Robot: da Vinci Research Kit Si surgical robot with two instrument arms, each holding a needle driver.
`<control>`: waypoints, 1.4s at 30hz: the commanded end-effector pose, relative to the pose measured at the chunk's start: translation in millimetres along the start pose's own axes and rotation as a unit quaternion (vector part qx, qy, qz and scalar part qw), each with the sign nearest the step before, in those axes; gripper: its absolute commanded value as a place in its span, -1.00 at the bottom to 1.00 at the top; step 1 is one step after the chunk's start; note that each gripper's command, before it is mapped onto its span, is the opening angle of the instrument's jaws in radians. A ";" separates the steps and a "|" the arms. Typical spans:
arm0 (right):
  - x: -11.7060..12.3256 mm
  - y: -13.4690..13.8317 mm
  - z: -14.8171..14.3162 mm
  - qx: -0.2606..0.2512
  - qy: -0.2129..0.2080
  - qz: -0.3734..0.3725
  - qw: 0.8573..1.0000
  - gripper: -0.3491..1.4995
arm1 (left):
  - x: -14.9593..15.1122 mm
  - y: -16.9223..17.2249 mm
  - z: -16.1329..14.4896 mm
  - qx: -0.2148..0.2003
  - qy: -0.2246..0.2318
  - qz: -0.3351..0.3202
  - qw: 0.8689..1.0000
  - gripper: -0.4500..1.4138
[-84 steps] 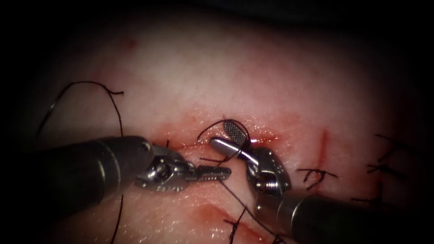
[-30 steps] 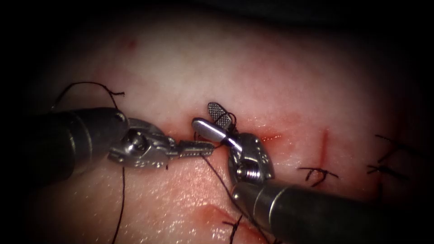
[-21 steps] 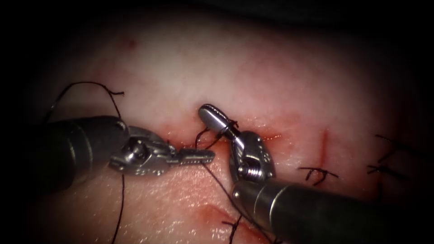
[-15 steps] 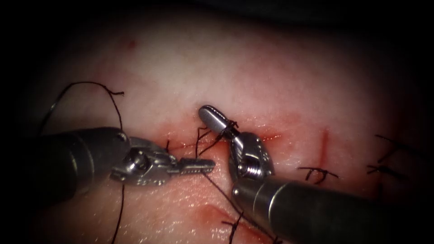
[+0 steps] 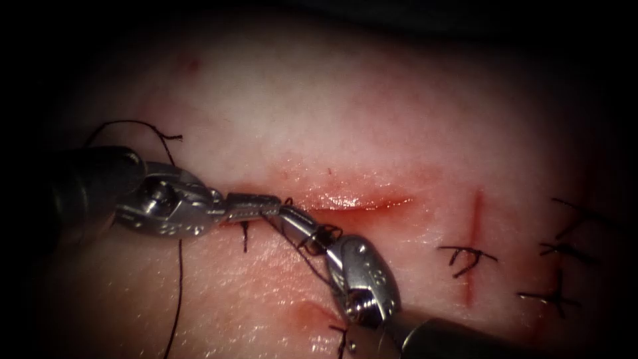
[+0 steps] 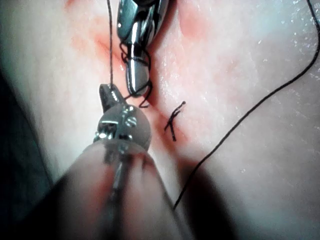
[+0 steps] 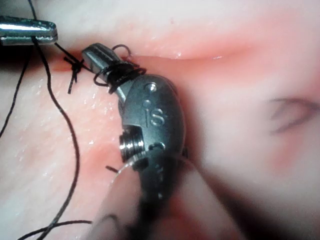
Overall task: Wound Closure
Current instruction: Move the right tool down and the left tool up to tie the knot.
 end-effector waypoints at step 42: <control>-0.8 -6.9 -10.0 0.020 -0.059 -0.194 0.979 -1.00 | -15.8 -11.9 4.1 0.050 -0.083 -0.044 0.994 -1.00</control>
